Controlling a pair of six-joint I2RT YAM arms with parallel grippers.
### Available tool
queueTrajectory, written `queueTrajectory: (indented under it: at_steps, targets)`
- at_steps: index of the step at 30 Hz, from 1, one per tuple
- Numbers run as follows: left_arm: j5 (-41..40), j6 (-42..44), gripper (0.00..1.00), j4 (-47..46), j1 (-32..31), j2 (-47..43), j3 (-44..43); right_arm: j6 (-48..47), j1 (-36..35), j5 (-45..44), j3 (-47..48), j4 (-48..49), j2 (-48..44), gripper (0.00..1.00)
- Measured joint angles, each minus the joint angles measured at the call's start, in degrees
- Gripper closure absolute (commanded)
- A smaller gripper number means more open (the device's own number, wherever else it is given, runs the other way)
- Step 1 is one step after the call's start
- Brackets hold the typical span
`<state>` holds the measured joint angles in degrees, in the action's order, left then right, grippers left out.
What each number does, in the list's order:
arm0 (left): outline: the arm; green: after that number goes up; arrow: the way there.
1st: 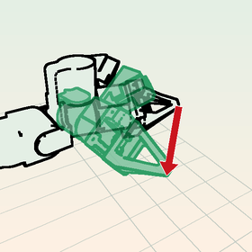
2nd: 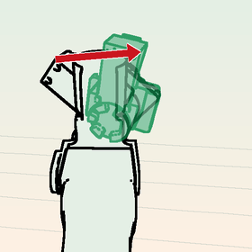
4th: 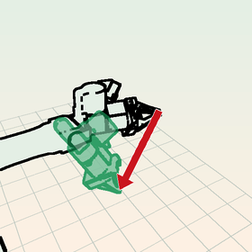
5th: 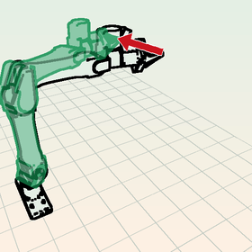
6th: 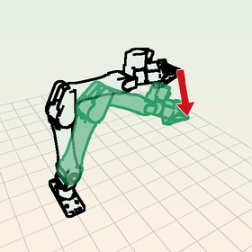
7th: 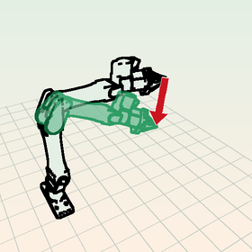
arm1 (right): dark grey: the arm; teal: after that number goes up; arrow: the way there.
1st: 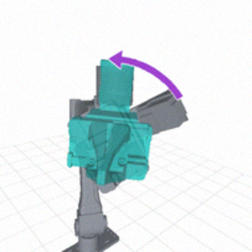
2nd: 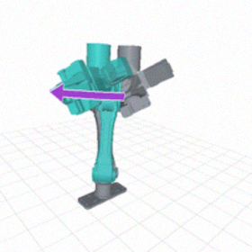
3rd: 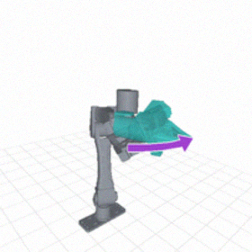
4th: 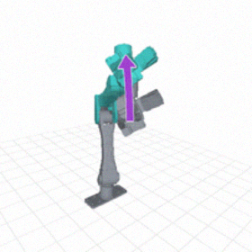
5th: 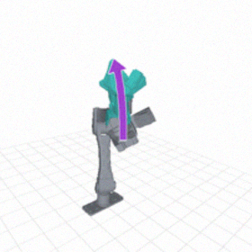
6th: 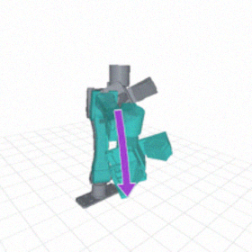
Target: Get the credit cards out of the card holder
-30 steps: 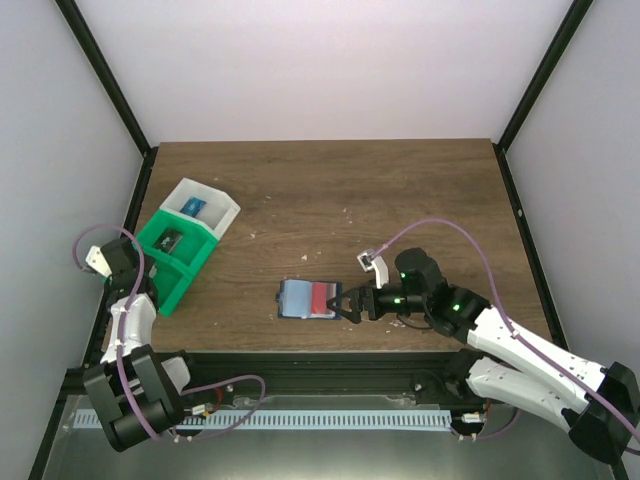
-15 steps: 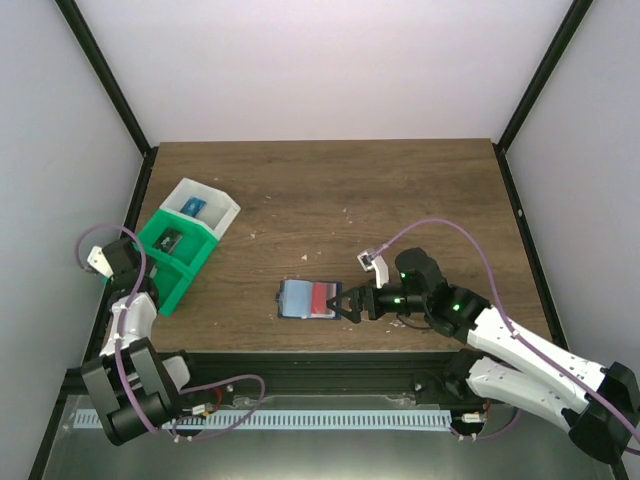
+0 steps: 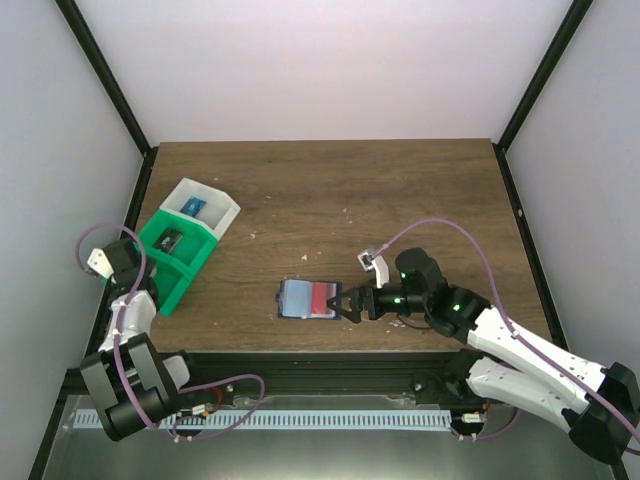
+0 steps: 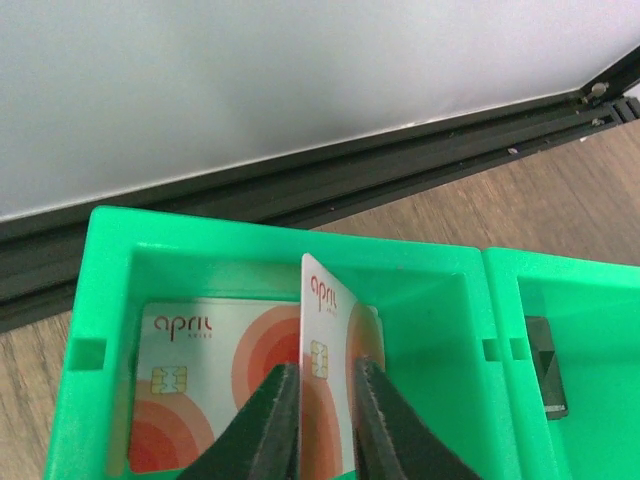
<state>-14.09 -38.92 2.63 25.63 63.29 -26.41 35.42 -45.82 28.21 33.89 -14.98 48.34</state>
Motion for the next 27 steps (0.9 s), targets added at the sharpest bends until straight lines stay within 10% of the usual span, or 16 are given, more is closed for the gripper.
queueTrajectory:
  at_steps: [22,27]
  targets:
    - [-2.99,-1.88,0.13,12.04,0.02,1.31,-10.69,0.55,0.00,-0.42,-0.17,0.00,1.03,0.00]
    - [-0.42,-0.72,0.10,13.60,0.04,0.02,-10.75,1.25,0.00,-1.38,-0.17,-0.15,2.16,0.00]
